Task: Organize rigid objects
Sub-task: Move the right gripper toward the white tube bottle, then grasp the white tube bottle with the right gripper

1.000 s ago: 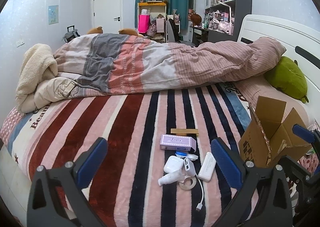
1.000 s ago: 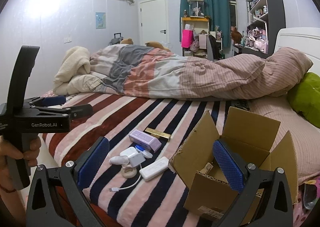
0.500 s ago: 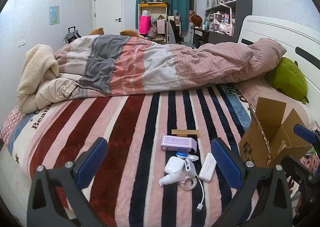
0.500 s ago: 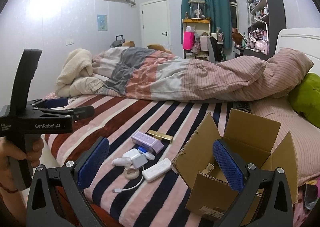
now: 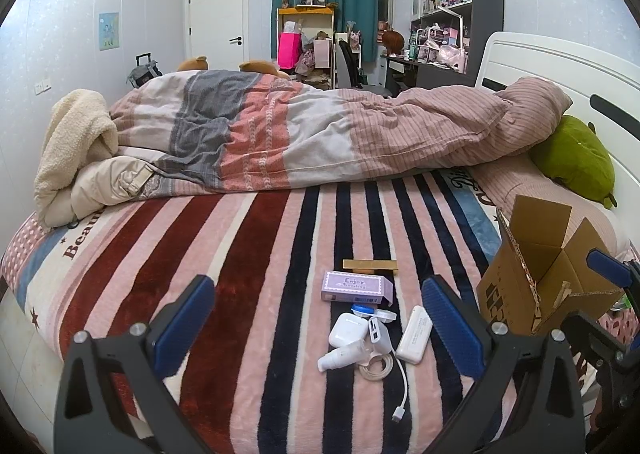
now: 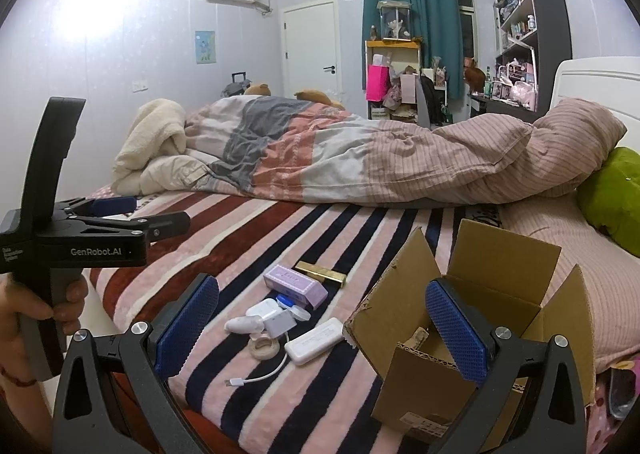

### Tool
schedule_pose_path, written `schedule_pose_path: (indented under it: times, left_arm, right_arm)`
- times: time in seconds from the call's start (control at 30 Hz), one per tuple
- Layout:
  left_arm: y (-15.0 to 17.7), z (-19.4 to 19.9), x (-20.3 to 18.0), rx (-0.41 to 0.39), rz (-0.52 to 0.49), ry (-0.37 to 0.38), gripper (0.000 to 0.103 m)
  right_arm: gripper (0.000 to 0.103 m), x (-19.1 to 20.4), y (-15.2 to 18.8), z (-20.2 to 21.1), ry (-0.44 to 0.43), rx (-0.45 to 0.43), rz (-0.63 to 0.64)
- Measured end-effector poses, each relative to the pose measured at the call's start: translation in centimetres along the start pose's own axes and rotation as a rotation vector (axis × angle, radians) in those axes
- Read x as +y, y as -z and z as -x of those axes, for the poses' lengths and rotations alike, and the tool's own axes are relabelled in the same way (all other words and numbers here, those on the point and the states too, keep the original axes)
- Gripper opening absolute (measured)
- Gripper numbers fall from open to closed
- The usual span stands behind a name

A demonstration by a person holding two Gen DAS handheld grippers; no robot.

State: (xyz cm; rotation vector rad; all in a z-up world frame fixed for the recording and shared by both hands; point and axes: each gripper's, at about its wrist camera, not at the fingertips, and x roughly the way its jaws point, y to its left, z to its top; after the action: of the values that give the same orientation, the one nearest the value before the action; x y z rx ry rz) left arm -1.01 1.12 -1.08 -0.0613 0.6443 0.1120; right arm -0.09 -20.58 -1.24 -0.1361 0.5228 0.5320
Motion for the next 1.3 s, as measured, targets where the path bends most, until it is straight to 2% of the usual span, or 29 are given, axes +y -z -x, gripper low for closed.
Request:
schedule_pose_path:
  times: [0.37, 0.53, 0.6, 0.67, 0.8, 0.87, 0.93, 1.07, 1.3]
  left_arm:
    - [0.1, 0.1, 0.1, -0.004, 0.008, 0.005, 0.103]
    - [0.8, -0.5, 1.9, -0.005, 0.033, 0.010, 0.103]
    - [1.2, -0.9, 3.3, -0.008, 0.053, 0.041, 0.103]
    - [1.8, -1.4, 4.7, -0.022, 0.056, 0.060, 0.103]
    - [2.9, -3.1, 7.5, -0.009, 0.046, 0.033, 0.103]
    - [3.7, -4.2, 8.8, 0.006, 0.049, 0.034, 0.103]
    - [4.4, -5.4, 10.0, 0.026, 0.061, 0.044, 0.103]
    - [5.6, -7.7, 11.6, 0.064, 0.076, 0.059, 0.102]
    - [6.7, -10.2, 13.4, 0.093, 0.108, 0.069, 0.102]
  right_arm:
    - [0.103, 0.7, -0.1, 0.3, 0.020, -0.021, 0.028]
    - [0.103, 2.5, -0.2, 0.4, -0.056, -0.056, 0.074]
    - [0.098, 4.4, -0.4, -0.3, -0.046, -0.065, 0.132]
    - [0.088, 5.7, -0.4, -1.3, -0.050, -0.057, 0.165]
    - [0.087, 8.1, 0.5, -4.7, -0.123, 0.012, 0.182]
    - [0.077, 9.1, 1.4, -7.2, -0.143, 0.062, 0.197]
    - [0.074, 9.8, 2.5, -9.6, -0.158, 0.121, 0.187]
    - [0.074, 10.4, 4.9, -14.2, -0.155, 0.238, 0.165]
    - [0.074, 11.1, 7.2, -18.7, -0.169, 0.351, 0.147]
